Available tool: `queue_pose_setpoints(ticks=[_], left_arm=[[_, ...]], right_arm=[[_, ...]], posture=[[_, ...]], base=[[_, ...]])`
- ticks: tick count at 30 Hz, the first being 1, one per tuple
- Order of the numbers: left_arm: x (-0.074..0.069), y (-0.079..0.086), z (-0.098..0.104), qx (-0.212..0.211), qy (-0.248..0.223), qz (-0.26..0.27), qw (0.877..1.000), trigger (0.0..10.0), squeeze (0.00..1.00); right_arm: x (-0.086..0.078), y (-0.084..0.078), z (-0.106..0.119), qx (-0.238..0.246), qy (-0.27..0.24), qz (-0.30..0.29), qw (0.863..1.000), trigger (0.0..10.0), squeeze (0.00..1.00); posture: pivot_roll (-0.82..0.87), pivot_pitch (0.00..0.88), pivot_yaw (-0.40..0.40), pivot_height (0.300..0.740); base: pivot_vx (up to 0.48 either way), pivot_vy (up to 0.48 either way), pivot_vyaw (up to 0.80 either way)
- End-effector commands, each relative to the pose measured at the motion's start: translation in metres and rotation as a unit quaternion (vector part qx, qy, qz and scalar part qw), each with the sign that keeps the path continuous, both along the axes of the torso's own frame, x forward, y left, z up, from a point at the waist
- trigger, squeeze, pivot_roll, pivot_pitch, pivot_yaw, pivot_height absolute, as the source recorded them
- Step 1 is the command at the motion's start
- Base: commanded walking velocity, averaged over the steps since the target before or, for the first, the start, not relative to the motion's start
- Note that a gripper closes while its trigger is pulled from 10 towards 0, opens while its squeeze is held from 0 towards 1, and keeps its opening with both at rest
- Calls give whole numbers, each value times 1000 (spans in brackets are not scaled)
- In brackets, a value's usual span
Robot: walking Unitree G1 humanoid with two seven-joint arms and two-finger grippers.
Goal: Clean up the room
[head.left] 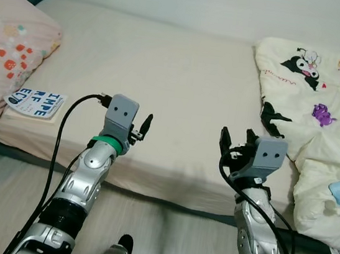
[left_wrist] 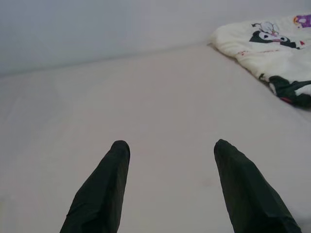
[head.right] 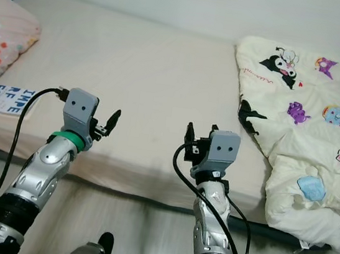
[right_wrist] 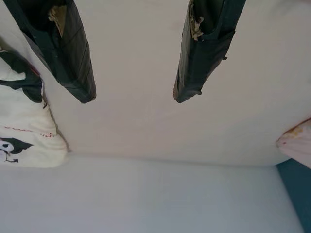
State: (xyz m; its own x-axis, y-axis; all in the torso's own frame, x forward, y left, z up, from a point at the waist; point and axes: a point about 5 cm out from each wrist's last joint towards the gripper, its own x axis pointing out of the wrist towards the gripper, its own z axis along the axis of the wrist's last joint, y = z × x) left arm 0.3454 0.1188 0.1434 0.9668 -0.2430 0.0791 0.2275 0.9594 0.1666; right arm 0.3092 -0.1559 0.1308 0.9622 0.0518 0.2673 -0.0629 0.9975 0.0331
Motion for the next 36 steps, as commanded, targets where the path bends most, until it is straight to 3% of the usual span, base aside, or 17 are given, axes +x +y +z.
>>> queue_pose_setpoints(ticks=[1,24,36], left_arm=[[-3,-3,-8,4,12,-6,1000,10000,0],[-1,0,-8,5,16,-2,1000,10000,0],[0,0,-10,-3,27,-5,1000,10000,0]], right_arm=[[-2,-3,-8,9,17,-3,1000,10000,0],[-2,0,-11,13,23,2,1000,10000,0],[-3,0,-13,23,27,-1,999,10000,0]], posture=[[-42,93,35,740],[-37,102,42,740],[-34,105,44,740]], base=[[0,-446,0],[0,-394,0],[0,-209,0]])
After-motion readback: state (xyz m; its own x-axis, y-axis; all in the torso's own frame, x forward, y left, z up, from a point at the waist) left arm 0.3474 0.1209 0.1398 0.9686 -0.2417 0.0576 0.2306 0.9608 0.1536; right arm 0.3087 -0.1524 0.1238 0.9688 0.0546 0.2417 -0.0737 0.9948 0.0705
